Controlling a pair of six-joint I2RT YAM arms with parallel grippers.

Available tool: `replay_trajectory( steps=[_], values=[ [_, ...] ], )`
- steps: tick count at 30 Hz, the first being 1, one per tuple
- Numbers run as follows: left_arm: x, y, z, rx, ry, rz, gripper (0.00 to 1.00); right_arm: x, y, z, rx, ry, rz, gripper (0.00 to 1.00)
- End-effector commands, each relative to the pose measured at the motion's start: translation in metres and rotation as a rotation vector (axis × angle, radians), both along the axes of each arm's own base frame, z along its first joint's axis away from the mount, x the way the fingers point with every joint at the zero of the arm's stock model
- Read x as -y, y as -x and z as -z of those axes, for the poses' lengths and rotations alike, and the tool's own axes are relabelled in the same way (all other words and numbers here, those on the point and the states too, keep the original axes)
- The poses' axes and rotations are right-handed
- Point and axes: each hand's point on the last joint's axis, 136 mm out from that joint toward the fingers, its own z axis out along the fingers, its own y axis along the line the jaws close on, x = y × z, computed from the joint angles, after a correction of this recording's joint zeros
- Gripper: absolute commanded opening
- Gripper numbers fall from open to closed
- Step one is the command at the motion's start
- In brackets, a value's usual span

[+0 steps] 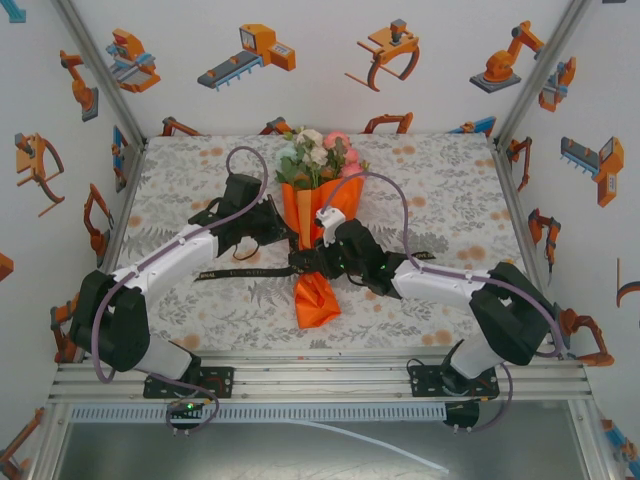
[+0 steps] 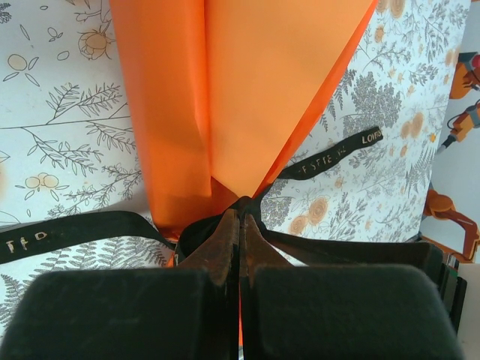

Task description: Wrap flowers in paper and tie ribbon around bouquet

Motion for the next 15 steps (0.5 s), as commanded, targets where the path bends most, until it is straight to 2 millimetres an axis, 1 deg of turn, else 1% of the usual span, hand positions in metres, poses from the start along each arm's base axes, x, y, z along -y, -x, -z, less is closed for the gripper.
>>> replay_trajectory(
  steps=[1,5,7,9,12,15],
  values=[
    [-0.001,0.0,-0.009,0.023,0.027,-0.009,0.0,0.003,-0.011,-0.008,0.028,0.014,0.047,0.3],
    [-0.004,0.001,-0.011,0.034,0.023,-0.015,0.0,0.001,-0.013,-0.001,0.011,0.04,0.044,0.39],
    [-0.005,0.002,-0.011,0.034,0.02,-0.016,0.0,0.003,-0.015,0.001,0.007,0.051,0.057,0.4],
    [-0.006,0.003,-0.011,0.035,0.02,-0.018,0.0,0.01,-0.019,0.002,0.009,0.07,0.1,0.4],
    [-0.006,0.003,-0.011,0.035,0.02,-0.019,0.0,0.017,-0.022,0.0,0.013,0.099,0.135,0.37],
    [-0.004,0.002,-0.01,0.031,0.024,-0.013,0.0,0.018,-0.022,0.003,-0.015,0.126,0.148,0.37]
  ],
)
